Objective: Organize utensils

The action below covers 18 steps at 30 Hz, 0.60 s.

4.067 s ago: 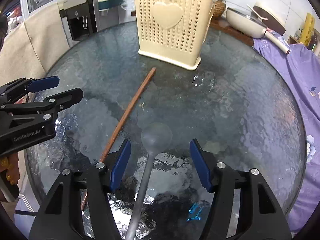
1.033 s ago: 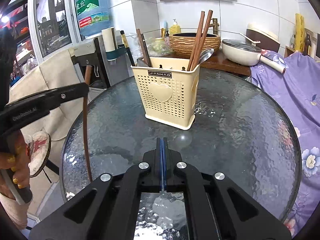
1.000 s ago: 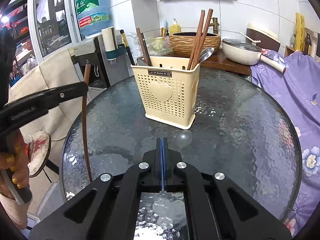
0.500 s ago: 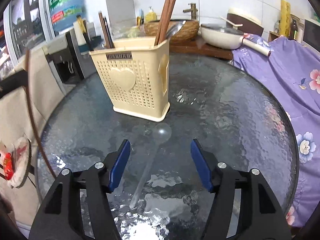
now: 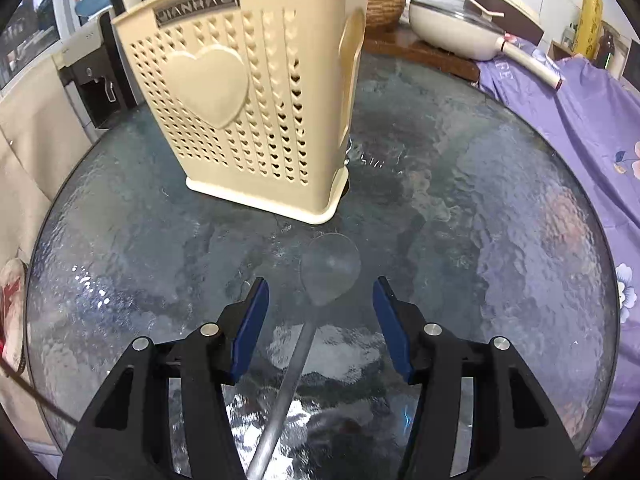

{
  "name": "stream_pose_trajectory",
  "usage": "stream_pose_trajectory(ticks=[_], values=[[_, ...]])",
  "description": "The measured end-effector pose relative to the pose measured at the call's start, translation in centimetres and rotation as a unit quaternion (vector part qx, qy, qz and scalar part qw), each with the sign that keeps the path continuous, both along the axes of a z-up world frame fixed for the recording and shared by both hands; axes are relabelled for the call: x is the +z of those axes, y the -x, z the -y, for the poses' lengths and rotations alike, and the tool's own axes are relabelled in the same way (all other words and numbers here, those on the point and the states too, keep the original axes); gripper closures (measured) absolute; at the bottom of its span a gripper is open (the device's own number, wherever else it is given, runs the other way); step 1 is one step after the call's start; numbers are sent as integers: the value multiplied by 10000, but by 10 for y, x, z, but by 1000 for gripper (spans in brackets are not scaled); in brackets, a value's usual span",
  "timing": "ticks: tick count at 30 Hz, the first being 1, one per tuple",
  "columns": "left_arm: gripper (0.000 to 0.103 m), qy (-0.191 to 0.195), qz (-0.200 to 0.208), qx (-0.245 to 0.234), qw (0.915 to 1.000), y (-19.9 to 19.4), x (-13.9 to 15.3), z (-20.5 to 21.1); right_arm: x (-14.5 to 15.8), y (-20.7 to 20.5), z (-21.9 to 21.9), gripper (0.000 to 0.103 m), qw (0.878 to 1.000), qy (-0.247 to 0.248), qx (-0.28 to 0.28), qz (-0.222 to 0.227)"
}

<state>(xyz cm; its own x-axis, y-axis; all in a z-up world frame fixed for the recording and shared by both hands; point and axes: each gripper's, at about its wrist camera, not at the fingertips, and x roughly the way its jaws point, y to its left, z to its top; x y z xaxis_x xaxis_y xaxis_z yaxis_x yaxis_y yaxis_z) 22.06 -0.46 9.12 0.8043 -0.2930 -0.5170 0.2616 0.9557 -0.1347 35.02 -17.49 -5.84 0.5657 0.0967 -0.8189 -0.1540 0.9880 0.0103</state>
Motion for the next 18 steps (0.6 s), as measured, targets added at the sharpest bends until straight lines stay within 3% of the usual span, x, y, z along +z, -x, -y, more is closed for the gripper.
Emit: stream_pose_trajectory(ticks=[6, 18], values=[[96, -1, 2, 6, 10000, 0, 0, 0, -11, -11, 2, 55, 9995, -149, -121, -263], [97, 9, -6, 3, 10000, 0, -1, -1, -11, -31, -3, 58, 9994, 22, -287, -209]])
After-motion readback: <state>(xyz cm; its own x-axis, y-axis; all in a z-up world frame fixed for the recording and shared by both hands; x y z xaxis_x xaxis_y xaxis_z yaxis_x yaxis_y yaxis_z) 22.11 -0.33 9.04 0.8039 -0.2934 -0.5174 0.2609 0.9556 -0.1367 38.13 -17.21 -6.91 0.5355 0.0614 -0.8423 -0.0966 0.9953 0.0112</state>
